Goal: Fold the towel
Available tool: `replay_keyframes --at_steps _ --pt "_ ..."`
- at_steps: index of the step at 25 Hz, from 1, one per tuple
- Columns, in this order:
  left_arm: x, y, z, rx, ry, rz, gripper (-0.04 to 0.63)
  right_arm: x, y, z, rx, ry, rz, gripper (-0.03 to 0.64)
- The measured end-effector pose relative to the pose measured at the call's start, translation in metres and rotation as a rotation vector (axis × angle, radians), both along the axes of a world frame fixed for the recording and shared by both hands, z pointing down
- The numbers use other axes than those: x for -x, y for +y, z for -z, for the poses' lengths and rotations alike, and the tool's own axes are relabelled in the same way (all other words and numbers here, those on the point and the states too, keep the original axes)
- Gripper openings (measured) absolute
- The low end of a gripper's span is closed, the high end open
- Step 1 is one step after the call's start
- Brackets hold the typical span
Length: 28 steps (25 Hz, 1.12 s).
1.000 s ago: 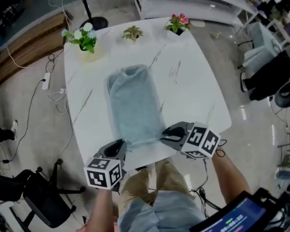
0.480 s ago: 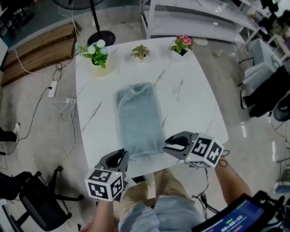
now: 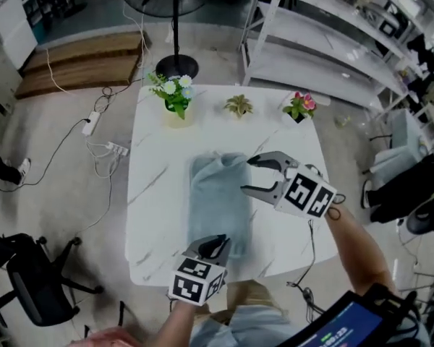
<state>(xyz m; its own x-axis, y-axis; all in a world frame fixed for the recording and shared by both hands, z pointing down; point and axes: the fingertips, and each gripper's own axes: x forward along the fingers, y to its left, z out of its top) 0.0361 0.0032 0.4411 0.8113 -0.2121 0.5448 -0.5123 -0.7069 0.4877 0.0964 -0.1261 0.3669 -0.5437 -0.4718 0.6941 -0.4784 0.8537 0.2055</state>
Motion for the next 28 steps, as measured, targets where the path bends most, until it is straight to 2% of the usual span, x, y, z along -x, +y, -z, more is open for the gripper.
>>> replay_keyframes --at_steps 3,6,8,12,15,18,25,28 --pt "-0.01 -0.004 -0.015 0.037 -0.01 -0.003 0.041 0.002 -0.037 -0.024 -0.01 0.036 0.141 0.244" --pt "-0.013 0.0 -0.028 0.082 -0.046 0.034 0.037 0.015 -0.059 -0.045 0.008 0.036 0.31 0.245" --pt "-0.015 0.002 -0.035 0.116 -0.068 0.064 0.035 0.027 -0.071 -0.049 -0.012 0.01 0.395 0.036" --pt "-0.025 0.012 -0.046 0.169 -0.085 0.098 0.034 0.046 -0.087 -0.046 0.014 -0.08 0.474 0.028" --pt "-0.024 0.015 -0.051 0.179 -0.092 0.119 0.034 0.061 -0.103 -0.058 0.049 -0.104 0.474 0.028" --pt "-0.021 0.013 -0.052 0.179 -0.095 0.143 0.031 0.069 -0.121 -0.082 0.098 -0.083 0.466 0.026" --pt "-0.016 0.012 -0.056 0.18 -0.068 0.215 0.02 0.041 -0.145 -0.143 0.164 0.009 0.356 0.02" --pt "-0.013 0.008 -0.035 0.176 -0.002 0.243 0.021 0.041 -0.164 -0.108 0.122 -0.106 0.228 0.111"
